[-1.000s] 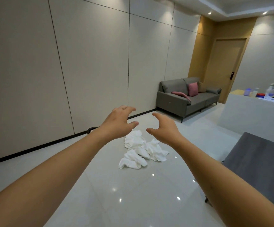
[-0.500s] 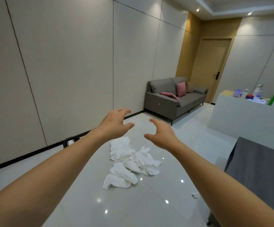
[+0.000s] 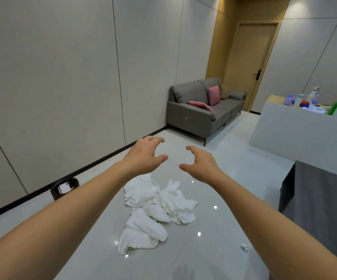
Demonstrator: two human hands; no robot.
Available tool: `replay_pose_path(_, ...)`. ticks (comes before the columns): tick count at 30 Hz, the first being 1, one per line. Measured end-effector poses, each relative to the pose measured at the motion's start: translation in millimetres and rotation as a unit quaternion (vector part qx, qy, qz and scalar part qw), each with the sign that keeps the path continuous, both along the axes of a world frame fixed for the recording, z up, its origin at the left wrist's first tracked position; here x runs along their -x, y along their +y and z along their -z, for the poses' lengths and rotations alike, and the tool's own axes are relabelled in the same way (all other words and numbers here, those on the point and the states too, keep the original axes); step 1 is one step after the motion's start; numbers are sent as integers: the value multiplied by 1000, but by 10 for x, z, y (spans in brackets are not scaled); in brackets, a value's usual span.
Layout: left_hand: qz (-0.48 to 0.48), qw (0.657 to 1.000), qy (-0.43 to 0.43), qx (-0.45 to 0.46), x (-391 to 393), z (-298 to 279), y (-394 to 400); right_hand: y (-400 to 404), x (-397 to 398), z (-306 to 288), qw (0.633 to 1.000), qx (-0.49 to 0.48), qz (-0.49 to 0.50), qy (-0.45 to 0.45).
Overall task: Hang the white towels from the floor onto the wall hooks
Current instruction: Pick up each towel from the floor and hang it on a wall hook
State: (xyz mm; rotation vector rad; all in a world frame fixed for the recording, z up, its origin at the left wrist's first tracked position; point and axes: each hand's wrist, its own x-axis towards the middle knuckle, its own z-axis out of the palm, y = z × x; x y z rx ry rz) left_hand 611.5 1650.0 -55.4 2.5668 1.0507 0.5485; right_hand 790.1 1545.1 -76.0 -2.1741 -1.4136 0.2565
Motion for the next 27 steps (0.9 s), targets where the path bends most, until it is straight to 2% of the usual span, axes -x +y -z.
replay_pose_path(8,-58,998,34,10,-629,537,1650,1857,-776,503,998,6,-47,48)
replay_pose_path(14,-107,989,80,59,-1088,1106,2808,3089,-1347,1148,988,86,-80,100)
replay_pose_path(23,-165,949,140,231,-1110,2462,3646,4023,-1556,2373,951,233,-112,167)
replay_pose_path(27,-189,926,153,288,-968,3270,3884,4246,-1511,3140,932,290,-89,198)
